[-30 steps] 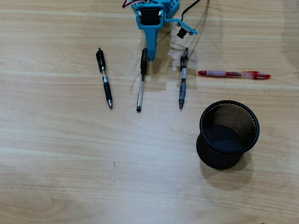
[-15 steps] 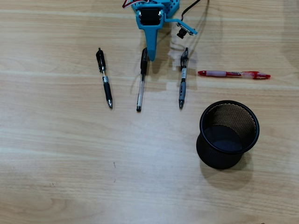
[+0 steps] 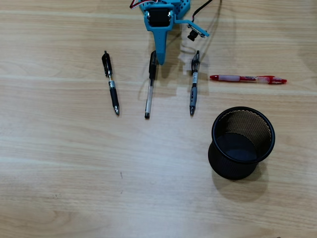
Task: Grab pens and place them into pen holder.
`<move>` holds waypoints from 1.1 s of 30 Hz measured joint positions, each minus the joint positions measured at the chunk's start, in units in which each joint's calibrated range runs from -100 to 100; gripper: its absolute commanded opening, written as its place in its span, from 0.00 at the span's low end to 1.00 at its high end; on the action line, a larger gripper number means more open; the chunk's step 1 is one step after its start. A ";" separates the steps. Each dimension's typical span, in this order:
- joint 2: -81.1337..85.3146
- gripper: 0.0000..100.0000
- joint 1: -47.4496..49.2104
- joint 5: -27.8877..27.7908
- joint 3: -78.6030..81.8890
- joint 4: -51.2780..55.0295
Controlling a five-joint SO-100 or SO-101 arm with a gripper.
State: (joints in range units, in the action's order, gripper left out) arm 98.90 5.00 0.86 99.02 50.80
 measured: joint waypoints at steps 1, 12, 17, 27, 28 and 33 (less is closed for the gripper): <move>0.00 0.02 0.00 0.00 0.00 0.00; 0.00 0.02 0.00 0.00 0.00 0.00; 0.00 0.02 0.00 0.05 0.00 0.00; 0.00 0.02 -0.48 0.05 0.00 0.00; 0.00 0.02 -0.57 0.05 0.00 0.00; 0.00 0.02 -0.48 0.05 0.00 0.00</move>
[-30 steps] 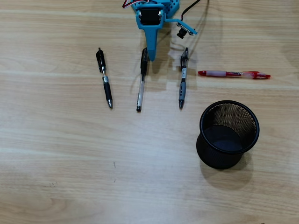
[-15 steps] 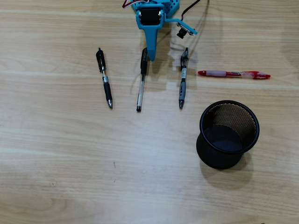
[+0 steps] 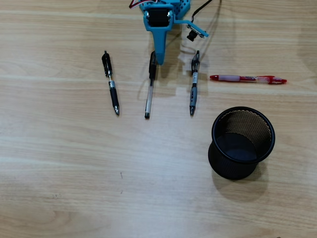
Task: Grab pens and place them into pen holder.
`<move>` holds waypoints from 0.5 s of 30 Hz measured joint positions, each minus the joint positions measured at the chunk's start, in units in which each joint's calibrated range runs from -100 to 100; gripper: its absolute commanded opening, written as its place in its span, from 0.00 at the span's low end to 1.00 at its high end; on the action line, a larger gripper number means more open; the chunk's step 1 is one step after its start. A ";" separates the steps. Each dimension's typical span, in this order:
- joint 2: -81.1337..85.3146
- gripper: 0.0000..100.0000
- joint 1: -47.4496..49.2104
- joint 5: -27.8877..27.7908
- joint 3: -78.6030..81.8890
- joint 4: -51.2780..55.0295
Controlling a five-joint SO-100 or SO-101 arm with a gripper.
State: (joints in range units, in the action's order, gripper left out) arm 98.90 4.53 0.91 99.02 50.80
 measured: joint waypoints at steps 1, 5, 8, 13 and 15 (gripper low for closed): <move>0.00 0.02 0.00 0.00 0.00 0.00; 0.00 0.02 -0.10 0.00 0.00 0.00; 0.00 0.02 -1.43 0.00 -1.60 0.09; -2.63 0.02 -1.81 0.00 -9.23 0.09; -6.29 0.02 -1.81 0.00 -14.64 0.09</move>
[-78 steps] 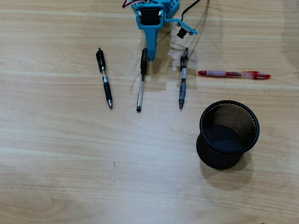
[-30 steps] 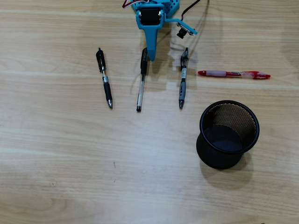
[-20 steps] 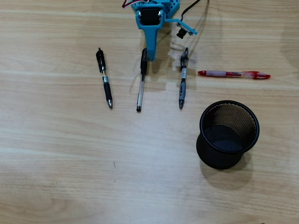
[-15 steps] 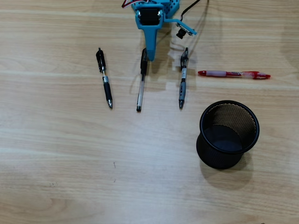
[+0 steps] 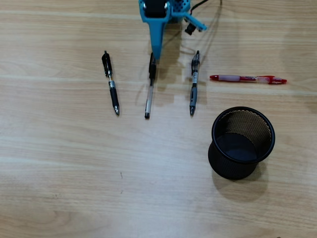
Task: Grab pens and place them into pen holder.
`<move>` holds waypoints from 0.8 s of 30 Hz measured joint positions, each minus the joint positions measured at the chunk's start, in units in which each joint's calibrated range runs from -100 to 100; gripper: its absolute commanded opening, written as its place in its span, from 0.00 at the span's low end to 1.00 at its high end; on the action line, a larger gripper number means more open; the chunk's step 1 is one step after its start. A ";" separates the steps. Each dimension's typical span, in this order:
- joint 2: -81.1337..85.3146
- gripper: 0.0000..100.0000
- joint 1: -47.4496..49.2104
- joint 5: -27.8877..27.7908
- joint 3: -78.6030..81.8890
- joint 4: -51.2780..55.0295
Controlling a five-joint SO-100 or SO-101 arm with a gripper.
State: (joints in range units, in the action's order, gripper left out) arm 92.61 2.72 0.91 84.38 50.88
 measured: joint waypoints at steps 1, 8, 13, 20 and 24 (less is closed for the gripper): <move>-2.63 0.02 0.00 0.00 -2.40 0.00; -15.80 0.02 -2.76 1.14 -16.95 2.68; -21.07 0.02 -9.81 8.63 -25.47 14.67; -36.02 0.02 -15.05 21.43 -45.79 37.38; -45.79 0.02 -15.05 28.50 -59.72 44.54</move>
State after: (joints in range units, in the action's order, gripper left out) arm 46.81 -12.34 29.41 24.67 95.43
